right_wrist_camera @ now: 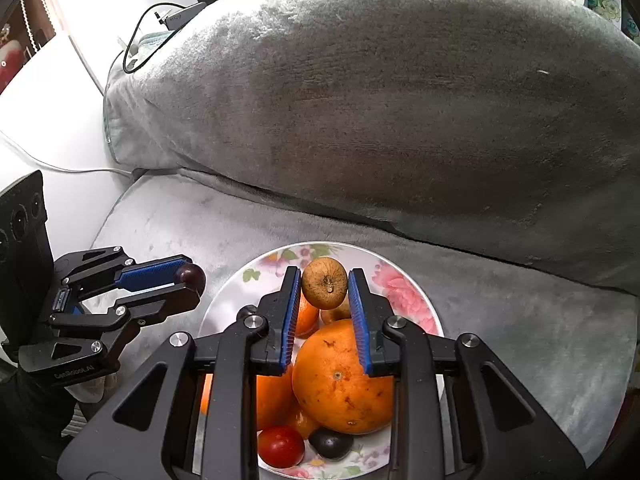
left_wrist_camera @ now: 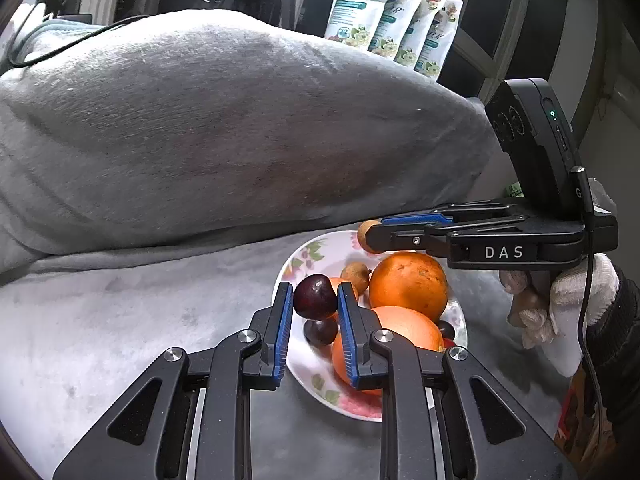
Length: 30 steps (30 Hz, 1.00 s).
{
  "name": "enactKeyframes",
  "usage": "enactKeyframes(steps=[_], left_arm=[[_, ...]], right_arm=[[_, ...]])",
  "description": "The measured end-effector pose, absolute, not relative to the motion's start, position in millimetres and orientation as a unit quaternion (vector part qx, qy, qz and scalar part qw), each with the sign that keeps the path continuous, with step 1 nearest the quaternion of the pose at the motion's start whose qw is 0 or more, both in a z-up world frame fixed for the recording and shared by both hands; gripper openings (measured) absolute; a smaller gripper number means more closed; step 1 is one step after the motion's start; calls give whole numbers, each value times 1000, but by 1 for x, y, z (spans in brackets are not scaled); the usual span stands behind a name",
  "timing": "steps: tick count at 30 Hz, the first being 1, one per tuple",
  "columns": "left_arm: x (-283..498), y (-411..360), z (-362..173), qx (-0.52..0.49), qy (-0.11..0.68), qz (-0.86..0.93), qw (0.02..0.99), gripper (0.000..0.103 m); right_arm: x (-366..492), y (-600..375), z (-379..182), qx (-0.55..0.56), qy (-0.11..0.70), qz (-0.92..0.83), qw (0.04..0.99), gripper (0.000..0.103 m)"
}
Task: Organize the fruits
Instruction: 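Lower the kiwi and plum onto the plate and open both tools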
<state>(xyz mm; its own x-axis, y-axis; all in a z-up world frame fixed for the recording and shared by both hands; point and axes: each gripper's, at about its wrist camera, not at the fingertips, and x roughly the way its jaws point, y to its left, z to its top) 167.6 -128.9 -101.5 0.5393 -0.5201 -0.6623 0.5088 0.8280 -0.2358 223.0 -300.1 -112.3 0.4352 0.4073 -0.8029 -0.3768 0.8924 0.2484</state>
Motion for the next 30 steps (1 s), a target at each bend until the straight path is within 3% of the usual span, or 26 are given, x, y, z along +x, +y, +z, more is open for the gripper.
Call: enactKeyframes(steps=[16, 21, 25, 28, 30], left_arm=[[167, -133, -102, -7, 379, -298, 876, 22], [165, -134, -101, -5, 378, -301, 875, 23], [164, -136, -100, -5, 376, -305, 875, 35], [162, -139, -99, -1, 372, -306, 876, 49], [161, -141, -98, 1, 371, -307, 877, 51]], right_arm=[[221, -305, -105, 19, 473, 232, 850, 27], [219, -306, -103, 18, 466, 228, 855, 50], [218, -307, -101, 19, 462, 225, 858, 54], [218, -308, -98, 18, 457, 219, 862, 68], [217, -310, -97, 18, 455, 216, 863, 73]])
